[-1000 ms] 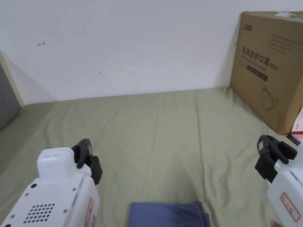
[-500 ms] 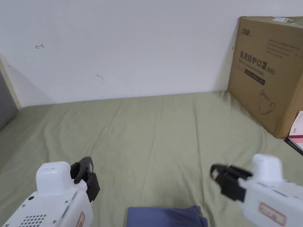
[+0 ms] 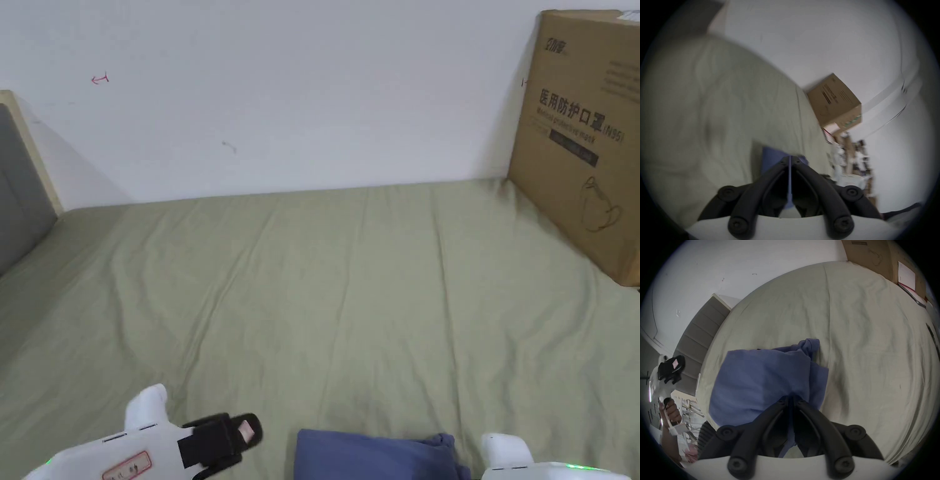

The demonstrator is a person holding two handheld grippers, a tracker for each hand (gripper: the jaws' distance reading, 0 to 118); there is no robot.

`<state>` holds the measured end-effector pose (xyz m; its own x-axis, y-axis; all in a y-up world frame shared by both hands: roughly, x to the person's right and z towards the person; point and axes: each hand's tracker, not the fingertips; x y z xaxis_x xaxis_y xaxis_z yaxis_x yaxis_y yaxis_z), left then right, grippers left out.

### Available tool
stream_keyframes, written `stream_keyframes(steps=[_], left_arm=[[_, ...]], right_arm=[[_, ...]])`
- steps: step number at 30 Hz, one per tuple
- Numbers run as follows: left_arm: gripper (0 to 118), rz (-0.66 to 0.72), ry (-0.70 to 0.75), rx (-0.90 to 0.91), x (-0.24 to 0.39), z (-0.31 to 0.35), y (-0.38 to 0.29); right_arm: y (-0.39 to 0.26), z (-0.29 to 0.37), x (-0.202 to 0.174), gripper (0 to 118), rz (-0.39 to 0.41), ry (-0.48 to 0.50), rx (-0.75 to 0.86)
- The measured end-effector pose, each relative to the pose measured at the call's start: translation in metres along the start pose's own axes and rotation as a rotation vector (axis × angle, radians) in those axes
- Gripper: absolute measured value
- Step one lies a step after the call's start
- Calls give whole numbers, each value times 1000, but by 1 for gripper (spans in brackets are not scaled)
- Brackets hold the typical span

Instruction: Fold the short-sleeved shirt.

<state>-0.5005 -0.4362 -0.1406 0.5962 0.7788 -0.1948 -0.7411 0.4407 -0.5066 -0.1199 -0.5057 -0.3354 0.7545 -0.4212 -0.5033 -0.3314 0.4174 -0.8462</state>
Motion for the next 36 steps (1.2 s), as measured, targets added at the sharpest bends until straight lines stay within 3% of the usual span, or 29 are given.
stream_keyframes(steps=[3, 4, 8, 13, 16, 17, 18, 19, 20, 22, 24, 26, 30, 32, 36], left_arm=[[100, 133, -137, -147, -45, -28, 1], [118, 146, -111, -187, -56, -38, 0], [118, 268, -170, -258, -95, -70, -7], [118, 363, -389, -331, -109, -118, -21], [117, 393, -421, -403, -101, -150, -29], [108, 358, -411, -399, -99, -155, -30], [81, 333, -421, -384, -97, -155, -31], [22, 306, -406, -360, -93, -155, -33], [18, 266, -349, -337, -92, -153, -34], [18, 124, -39, -366, -96, -160, -43], [18, 196, -205, -330, -91, -149, -39], [18, 99, -101, -369, -69, -146, -33], [18, 50, -125, -316, -39, -108, -6], [18, 13, -59, -276, -36, -74, 19], [18, -64, 192, -243, -52, -2, 71]], right_arm=[[3, -2, -4, 5, 71, -19, -18], [2, -2, -7, 5, 96, -25, -16], [-1, -2, -9, 5, 142, -34, -12], [1, -2, -4, 5, 102, -17, -20], [2, -3, 0, 5, 78, 1, -26], [2, -3, 1, 5, 72, 6, -28], [2, -3, 1, 5, 69, 9, -28], [2, -3, 1, 5, 67, 11, -28], [2, -4, 2, 5, 65, 12, -27], [0, -4, 4, 5, 60, 19, -22], [1, -4, 3, 5, 50, 22, -23], [0, 5, -4, 5, 53, -2, 8], [5, 38, -17, 5, 76, 16, 111], [9, 55, -19, 5, 50, 53, 128], [9, 80, -26, 5, 62, 29, 156]])
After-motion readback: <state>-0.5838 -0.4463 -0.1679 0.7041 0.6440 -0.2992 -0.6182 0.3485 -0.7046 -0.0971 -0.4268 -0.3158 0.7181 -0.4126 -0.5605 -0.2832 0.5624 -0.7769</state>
